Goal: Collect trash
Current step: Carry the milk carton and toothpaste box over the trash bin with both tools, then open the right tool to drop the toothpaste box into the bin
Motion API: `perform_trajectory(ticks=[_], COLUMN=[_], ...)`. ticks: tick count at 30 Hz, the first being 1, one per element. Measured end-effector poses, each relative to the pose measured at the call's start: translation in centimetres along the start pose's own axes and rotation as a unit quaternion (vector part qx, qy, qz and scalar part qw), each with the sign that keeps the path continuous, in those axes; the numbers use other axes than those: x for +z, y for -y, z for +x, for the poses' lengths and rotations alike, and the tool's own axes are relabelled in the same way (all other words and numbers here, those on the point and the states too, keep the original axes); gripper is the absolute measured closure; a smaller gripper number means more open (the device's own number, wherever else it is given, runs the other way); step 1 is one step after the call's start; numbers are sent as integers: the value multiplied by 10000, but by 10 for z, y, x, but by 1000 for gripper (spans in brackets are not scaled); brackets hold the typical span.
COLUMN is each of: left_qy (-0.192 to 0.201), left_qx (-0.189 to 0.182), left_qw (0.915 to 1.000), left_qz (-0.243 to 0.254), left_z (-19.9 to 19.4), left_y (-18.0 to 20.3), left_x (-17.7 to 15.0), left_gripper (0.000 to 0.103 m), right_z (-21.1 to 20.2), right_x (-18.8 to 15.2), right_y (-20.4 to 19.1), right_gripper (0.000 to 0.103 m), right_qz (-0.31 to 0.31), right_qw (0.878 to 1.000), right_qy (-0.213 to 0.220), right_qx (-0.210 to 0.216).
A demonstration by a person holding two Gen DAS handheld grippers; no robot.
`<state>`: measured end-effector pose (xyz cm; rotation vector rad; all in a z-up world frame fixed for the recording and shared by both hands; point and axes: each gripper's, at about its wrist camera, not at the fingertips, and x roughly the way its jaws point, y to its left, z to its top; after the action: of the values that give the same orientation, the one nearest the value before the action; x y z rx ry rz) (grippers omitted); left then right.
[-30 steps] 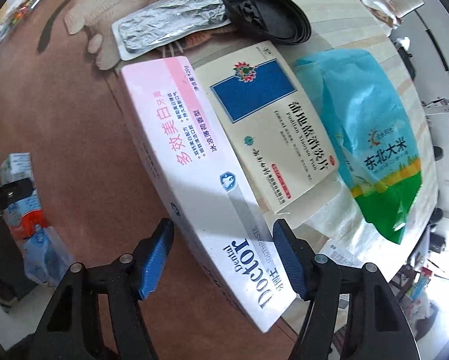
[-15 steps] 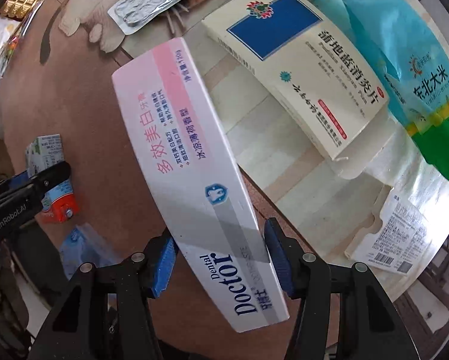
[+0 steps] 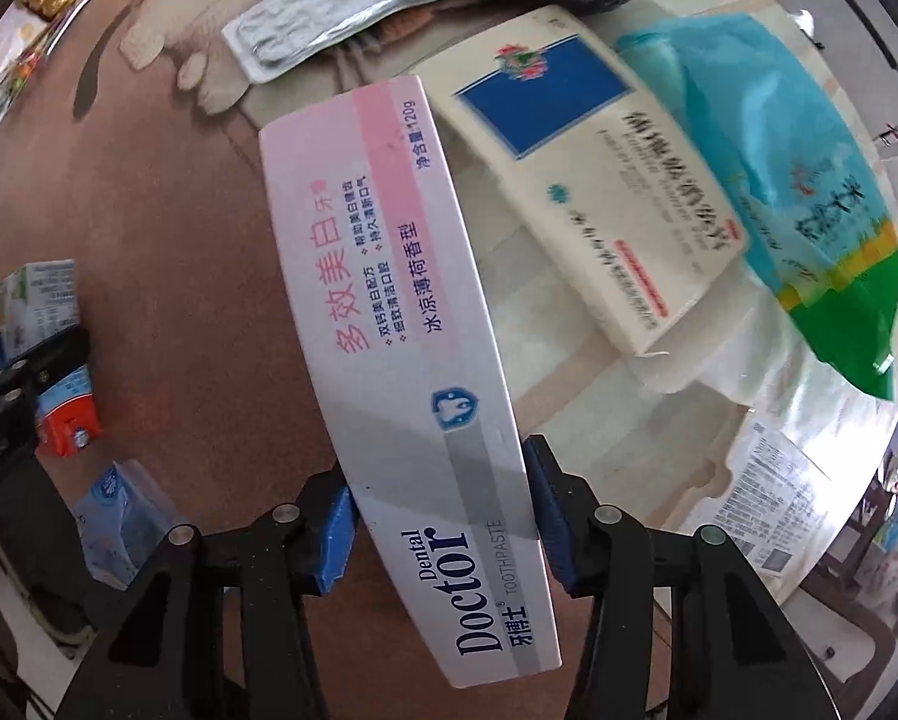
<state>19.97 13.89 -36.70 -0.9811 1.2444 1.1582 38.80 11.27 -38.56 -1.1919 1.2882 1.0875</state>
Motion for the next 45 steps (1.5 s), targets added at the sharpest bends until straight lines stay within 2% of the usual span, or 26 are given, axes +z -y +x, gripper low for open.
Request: perform_trajectory(ticks=[6, 11, 13, 18, 21, 24, 26, 29, 33, 38, 40, 45], left_qy=[657, 1223, 1409, 1824, 1871, 1714, 1464, 887, 63, -734, -1015, -1547], left_qx=[-65, -199, -241, -367, -430, -558, -623, -799, -948, -1157, -1339, -1594], left_qw=[9978, 9923, 9896, 9819, 9801, 9816, 9851, 9910, 9938, 9898, 9853, 9749], left_qz=[-4, 76, 145, 362, 496, 632, 656, 608, 583, 402, 310, 165], left_z=[-59, -113, -126, -156, -160, -148, -130, -87, 0, 118, 168, 281], left_y=[-11, -31, -48, -84, -106, -133, -151, -168, -176, -173, -167, -154], left_x=[-17, -43, -52, -100, -131, -165, -187, -210, -233, -243, -241, -243], left_gripper=[54, 54, 54, 54, 54, 54, 54, 54, 54, 54, 53, 52], right_z=[-53, -107, -130, -142, -135, -118, -98, -49, 35, 164, 216, 325], right_x=[-18, -54, -79, -139, -183, -232, -265, -302, -338, -350, -348, -326], right_y=[16, 9, -5, -83, -122, -151, -174, -200, -224, -235, -237, -232], right_gripper=[50, 50, 50, 49, 49, 49, 49, 49, 49, 49, 49, 49], right_qz=[532, 711, 738, 848, 1004, 1199, 1369, 1507, 1688, 1954, 2006, 2086], right_qw=[9964, 9897, 9860, 9765, 9738, 9715, 9694, 9706, 9690, 9597, 9564, 9525], right_qy=[592, 1159, 1384, 1813, 1780, 1625, 1413, 891, 133, -624, -856, -1021], right_qx=[277, 455, 566, 798, 993, 1242, 1471, 1653, 1801, 1923, 1943, 1973])
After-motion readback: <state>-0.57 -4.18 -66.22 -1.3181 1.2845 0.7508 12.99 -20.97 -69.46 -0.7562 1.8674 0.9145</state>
